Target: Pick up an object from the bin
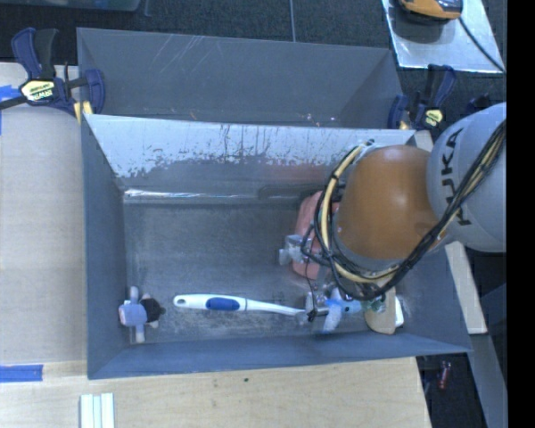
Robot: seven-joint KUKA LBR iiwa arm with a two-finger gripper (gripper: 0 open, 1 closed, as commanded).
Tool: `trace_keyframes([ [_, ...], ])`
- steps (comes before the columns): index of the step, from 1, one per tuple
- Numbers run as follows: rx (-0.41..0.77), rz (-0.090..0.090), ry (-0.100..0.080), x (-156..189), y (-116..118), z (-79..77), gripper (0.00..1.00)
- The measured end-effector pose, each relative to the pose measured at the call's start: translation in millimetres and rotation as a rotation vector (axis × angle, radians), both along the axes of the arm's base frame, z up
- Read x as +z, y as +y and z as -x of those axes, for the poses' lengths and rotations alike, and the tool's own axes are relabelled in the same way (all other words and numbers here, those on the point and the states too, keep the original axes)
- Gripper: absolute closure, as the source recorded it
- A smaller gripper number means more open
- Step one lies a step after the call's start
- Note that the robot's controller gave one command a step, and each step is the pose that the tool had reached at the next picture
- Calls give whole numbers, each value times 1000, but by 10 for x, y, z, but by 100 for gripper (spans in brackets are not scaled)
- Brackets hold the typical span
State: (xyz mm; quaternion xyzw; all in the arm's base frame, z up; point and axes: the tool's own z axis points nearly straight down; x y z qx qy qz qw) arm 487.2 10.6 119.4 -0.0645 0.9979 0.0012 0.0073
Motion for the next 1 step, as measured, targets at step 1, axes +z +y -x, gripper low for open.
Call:
trace_keyframes([
  [1, -141, 1, 18, -200, -403, 50, 0],
])
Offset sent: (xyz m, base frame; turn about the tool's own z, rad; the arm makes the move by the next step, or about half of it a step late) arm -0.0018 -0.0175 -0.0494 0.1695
